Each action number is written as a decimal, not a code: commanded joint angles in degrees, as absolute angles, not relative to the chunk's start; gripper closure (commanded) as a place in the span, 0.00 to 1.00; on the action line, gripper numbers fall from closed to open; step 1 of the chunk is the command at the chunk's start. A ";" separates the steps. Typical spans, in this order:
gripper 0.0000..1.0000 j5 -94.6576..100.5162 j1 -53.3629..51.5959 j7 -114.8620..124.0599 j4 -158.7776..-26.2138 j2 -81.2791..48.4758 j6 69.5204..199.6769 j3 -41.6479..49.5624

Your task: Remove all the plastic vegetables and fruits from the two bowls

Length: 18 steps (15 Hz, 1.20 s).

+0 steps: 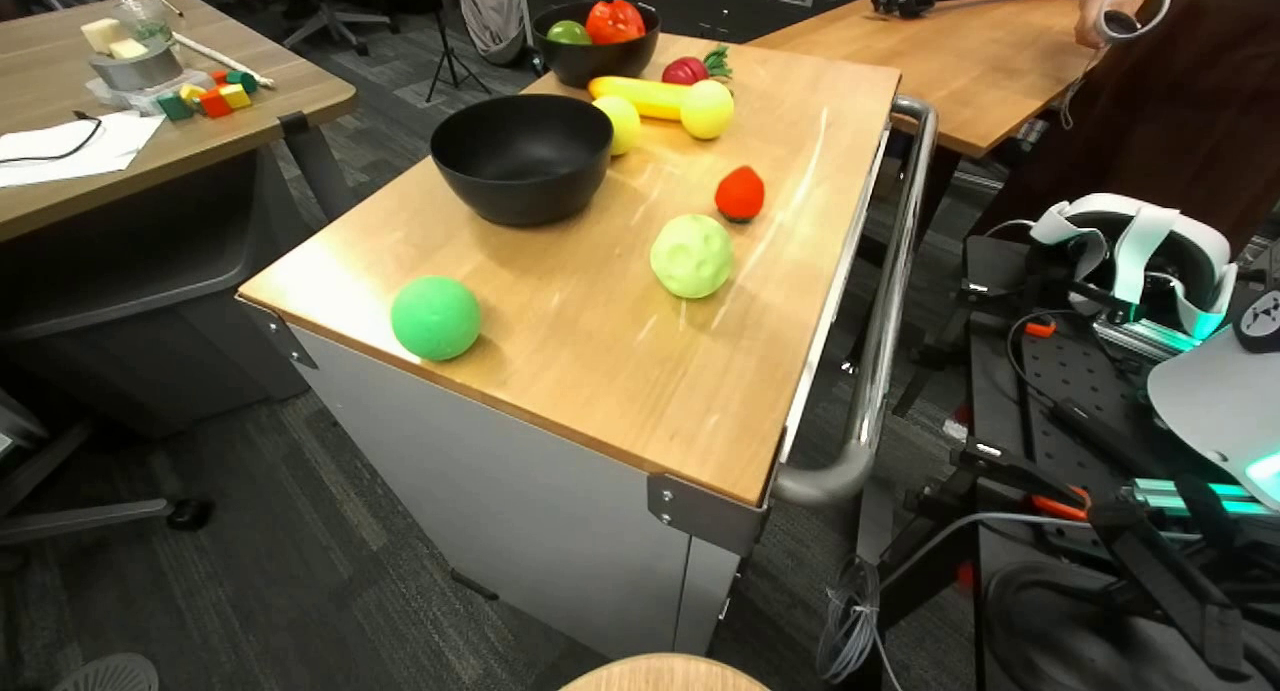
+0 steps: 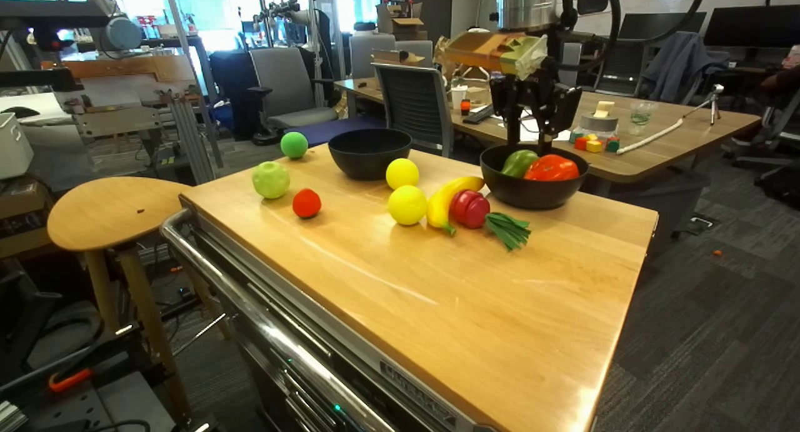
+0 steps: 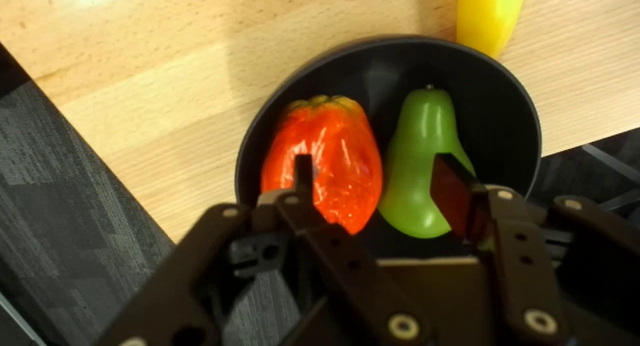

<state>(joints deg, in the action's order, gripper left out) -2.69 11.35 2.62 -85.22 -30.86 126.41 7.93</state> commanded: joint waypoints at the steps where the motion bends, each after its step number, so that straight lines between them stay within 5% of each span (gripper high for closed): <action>1: 0.04 -4.28 12.38 0.92 -81.51 -33.89 128.38 6.57; 18: 0.00 -6.57 14.90 2.63 -73.37 -42.23 129.28 6.61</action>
<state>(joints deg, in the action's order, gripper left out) -6.50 14.49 2.48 -76.11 -40.39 128.74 6.44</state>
